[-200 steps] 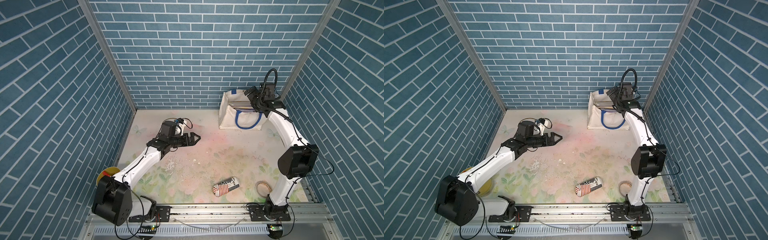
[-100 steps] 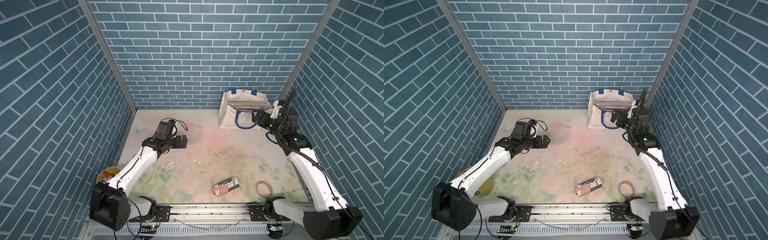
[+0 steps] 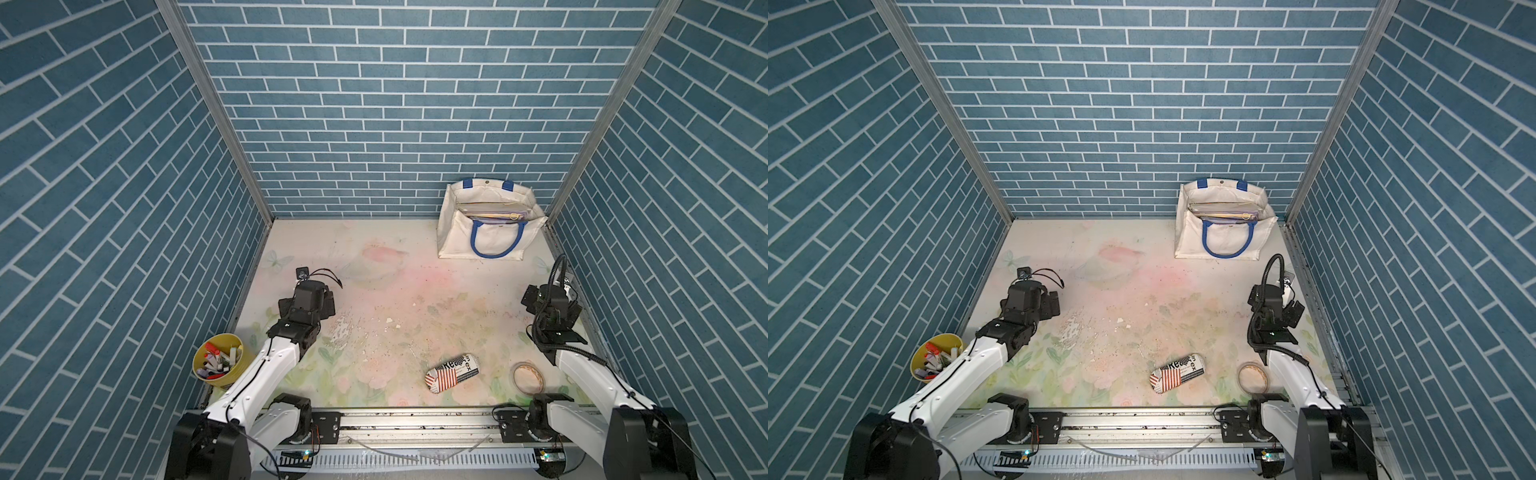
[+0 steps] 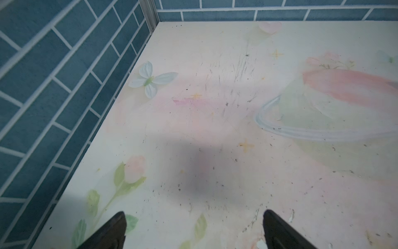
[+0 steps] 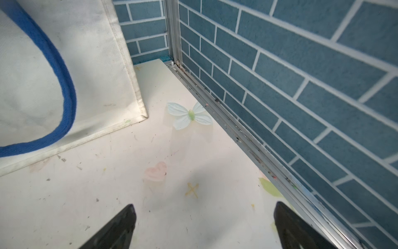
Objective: Put the pencil pouch into the canvas bag
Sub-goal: Reset both arms
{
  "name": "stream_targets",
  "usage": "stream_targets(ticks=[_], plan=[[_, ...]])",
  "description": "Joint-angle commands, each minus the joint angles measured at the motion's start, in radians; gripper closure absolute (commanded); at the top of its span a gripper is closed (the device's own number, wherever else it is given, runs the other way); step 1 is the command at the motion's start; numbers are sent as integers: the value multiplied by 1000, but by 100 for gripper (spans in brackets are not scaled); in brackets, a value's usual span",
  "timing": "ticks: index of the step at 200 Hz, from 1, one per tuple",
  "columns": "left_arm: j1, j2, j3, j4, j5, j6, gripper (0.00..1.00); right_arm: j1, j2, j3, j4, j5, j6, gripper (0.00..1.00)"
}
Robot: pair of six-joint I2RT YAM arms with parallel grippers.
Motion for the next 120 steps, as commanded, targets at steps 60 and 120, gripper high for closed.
stream_targets(ticks=[60, 120], plan=[[111, 211, -148, 649, -56, 241, 1, -33, 383, 7, 462, -214, -173, 1], [175, 448, -168, 975, 193, 231, 1, -63, 447, -28, 592, -316, -184, 1]])
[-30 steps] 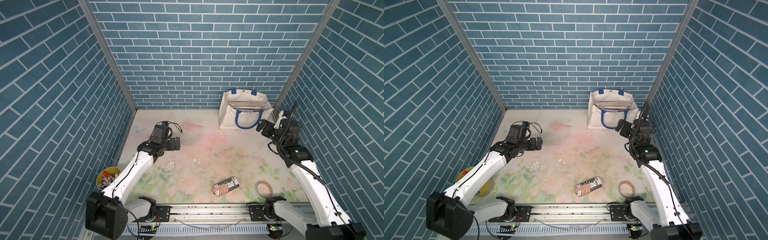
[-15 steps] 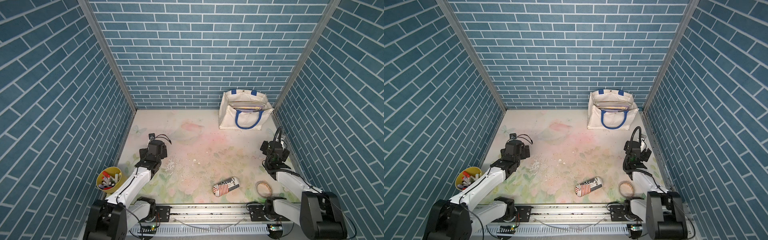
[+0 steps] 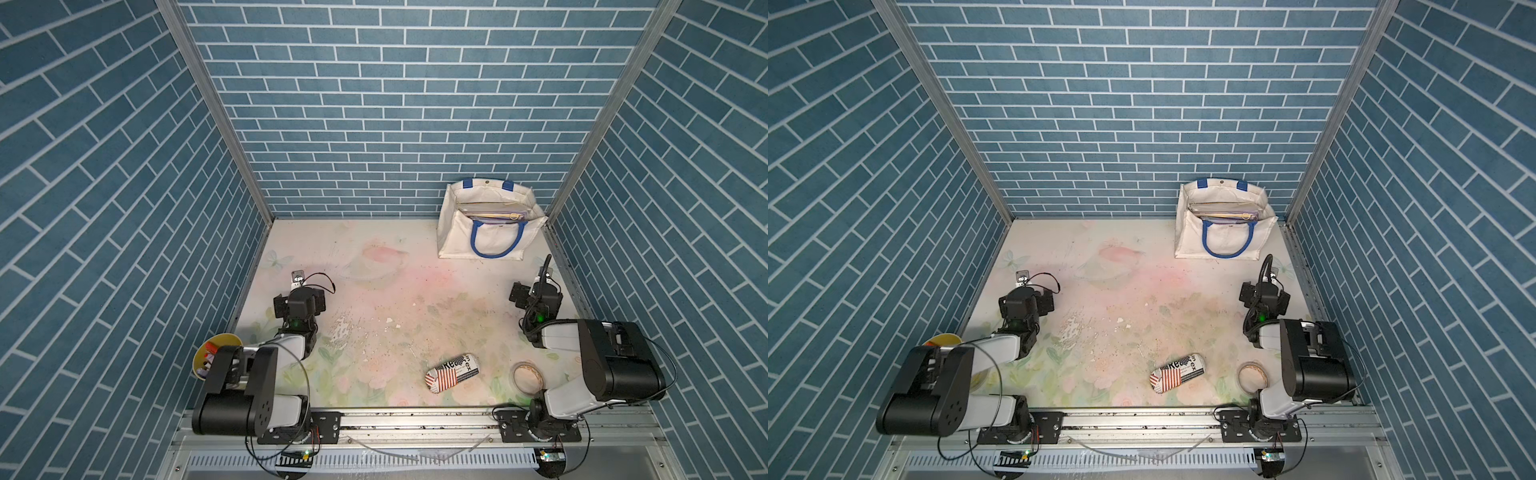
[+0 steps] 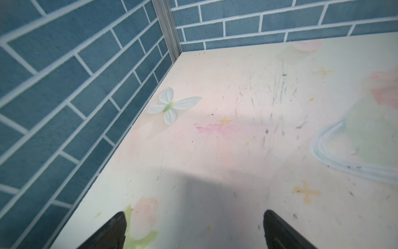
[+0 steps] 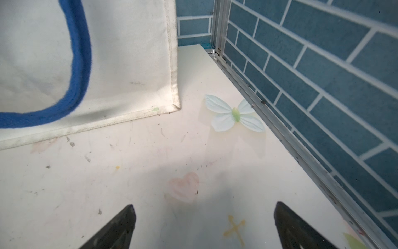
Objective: Put the pencil pouch into the canvas bag
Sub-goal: Reset both arms
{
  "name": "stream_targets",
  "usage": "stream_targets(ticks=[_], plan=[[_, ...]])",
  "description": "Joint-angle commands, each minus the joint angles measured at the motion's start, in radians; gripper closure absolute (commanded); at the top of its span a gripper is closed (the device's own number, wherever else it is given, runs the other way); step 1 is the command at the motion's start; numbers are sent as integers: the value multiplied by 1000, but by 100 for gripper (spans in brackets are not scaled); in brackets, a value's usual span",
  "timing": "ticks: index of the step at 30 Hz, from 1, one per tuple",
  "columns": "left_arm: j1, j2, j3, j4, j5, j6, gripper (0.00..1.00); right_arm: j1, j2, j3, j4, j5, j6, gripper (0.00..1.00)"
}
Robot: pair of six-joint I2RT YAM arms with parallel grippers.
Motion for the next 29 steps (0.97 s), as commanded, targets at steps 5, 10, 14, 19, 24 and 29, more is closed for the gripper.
stream_targets(ticks=[5, 10, 14, 19, 24, 29], plan=[[-3, 71, 20, 180, 95, 37, 1, -9, 10, -9, 75, -58, -49, 1], [-5, 57, 12, 167, 120, 44, 1, -9, 8, -10, 72, -57, -49, 1], [-7, 59, 24, 151, 127, 48, 1, -9, 8, -10, 71, -58, -49, 1], [-4, 62, 49, 106, 219, 79, 1, -10, 8, -10, 71, -58, -49, 1], [-1, 64, 53, 98, 230, 76, 1, -10, 7, -11, 71, -58, -49, 1], [1, 58, 41, 114, 234, 78, 1, -10, 7, -12, 73, -59, -49, 1]])
